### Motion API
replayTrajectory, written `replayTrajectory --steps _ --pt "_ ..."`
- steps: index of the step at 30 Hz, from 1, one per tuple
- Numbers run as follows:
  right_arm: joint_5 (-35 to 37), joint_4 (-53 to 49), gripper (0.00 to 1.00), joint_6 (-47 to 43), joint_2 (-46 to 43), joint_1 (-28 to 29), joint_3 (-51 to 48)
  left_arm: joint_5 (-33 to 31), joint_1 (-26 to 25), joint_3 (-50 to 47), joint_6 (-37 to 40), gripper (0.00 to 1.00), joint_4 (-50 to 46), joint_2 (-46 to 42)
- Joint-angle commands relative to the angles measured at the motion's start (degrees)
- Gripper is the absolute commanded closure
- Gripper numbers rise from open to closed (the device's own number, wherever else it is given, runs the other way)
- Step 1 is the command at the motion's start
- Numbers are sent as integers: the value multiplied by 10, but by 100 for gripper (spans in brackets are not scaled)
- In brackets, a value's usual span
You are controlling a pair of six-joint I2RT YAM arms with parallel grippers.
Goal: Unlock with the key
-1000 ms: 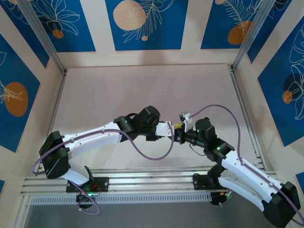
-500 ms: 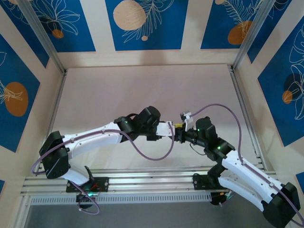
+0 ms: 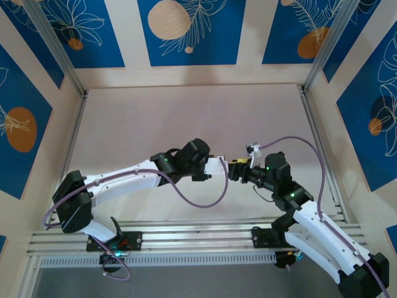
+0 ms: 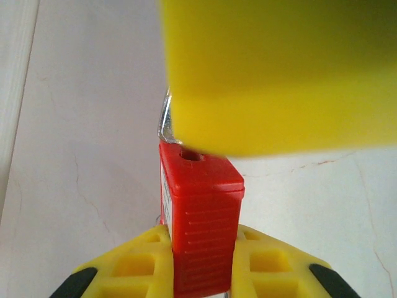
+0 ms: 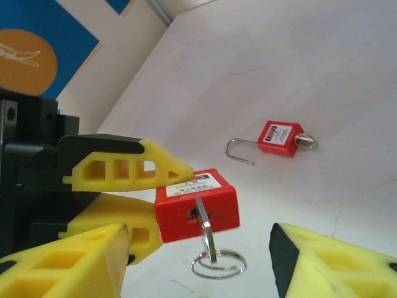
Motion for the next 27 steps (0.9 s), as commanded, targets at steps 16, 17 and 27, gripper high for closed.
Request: replayTrajectory --steps 16,17,27 --pt "-250 202 29 413 140 -176 -41 -216 -45 -144 179 92 340 -6" --pt "-262 222 29 417 155 -175 -41 -220 -50 -154 188 92 360 -7" --pt "-299 262 35 378 205 -148 -28 -240 -74 -202 219 91 466 -16"
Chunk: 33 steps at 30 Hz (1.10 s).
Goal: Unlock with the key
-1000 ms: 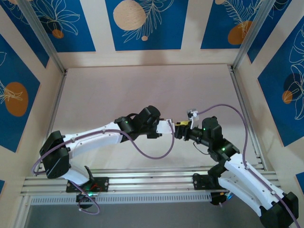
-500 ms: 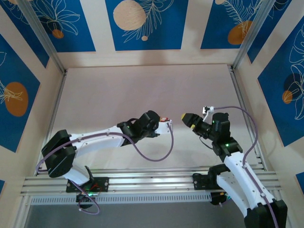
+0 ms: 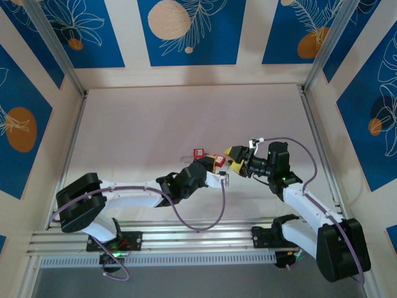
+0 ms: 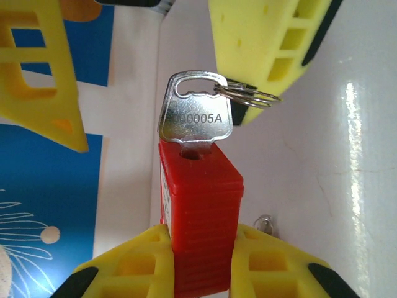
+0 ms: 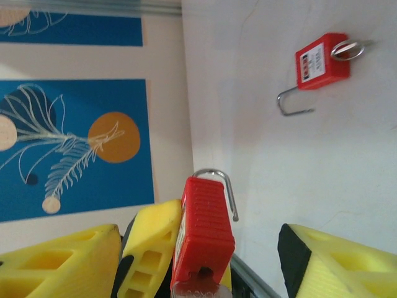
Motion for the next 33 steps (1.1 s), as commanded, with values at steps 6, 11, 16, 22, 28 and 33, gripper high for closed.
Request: replayTrajectory --steps 6,11,16,22,28,33 --pt "-34 39 53 -11 -1 15 11 -14 -4 -9 12 91 78 -22" --pt "-33 47 54 -11 5 20 16 -11 -8 -9 14 91 80 -22" --pt "-37 56 68 -7 10 20 23 -4 -12 -8 11 92 80 -21" --pt "-34 62 79 -5 4 23 18 0 -11 -6 8 90 77 -17" --pt "-12 24 80 -21 -13 22 24 -5 -12 -18 6 73 118 -18" --pt "11 -31 80 -60 -25 22 39 -6 -8 -25 -27 37 128 -33"
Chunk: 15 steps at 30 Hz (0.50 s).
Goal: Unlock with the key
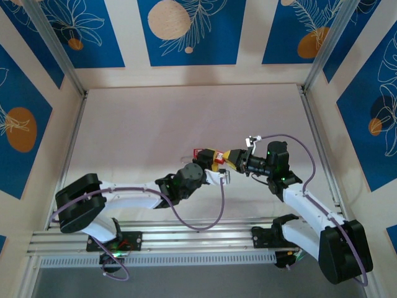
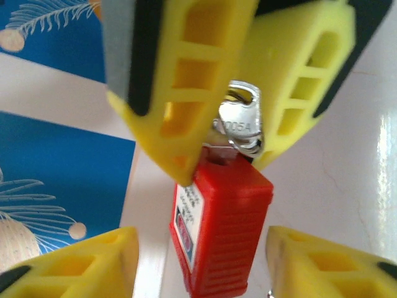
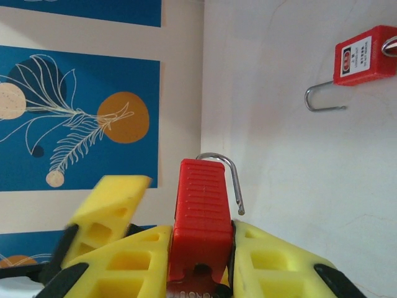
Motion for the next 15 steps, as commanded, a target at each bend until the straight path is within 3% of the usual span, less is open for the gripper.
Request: replayTrajectory --steps 1,4,7,11,15 --pt "15 -38 80 -42 -14 3 27 3 -1 -11 -35 30 38 -33" --pt "19 -68 81 -77 -19 3 40 4 10 -22 -67 14 25 -70" --pt "38 -114 81 -138 -32 11 61 40 34 -20 -123 9 -58 -126" --pt "80 -171 81 -241 -58 40 86 134 79 2 -206 7 -196 -194" --pt "125 -205 81 -338 -74 81 101 243 107 73 -230 6 -373 -194"
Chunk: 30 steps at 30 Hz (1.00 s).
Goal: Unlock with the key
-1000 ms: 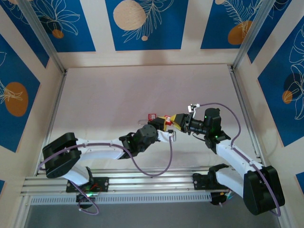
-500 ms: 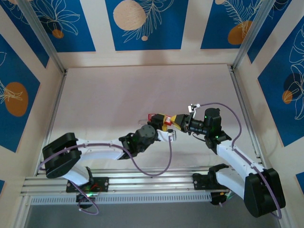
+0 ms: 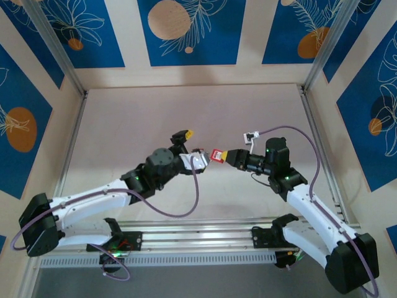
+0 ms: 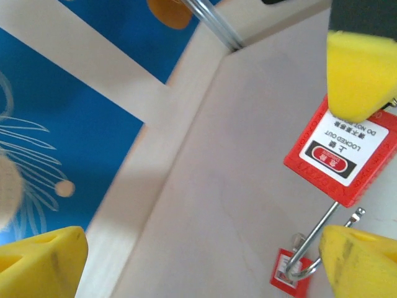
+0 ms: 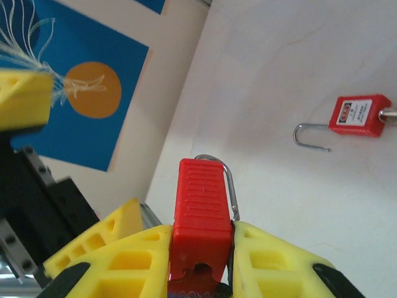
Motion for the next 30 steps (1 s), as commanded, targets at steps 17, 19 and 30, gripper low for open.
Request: replayTrajectory --steps 17,19,30 --pt "76 -91 82 -196 -23 70 50 194 0 161 -33 20 -293 118" --pt "76 -91 83 -195 -19 76 51 183 -2 159 -34 20 -277 119" --pt "74 -80 84 -192 4 110 56 148 -12 147 -17 23 -250 127"
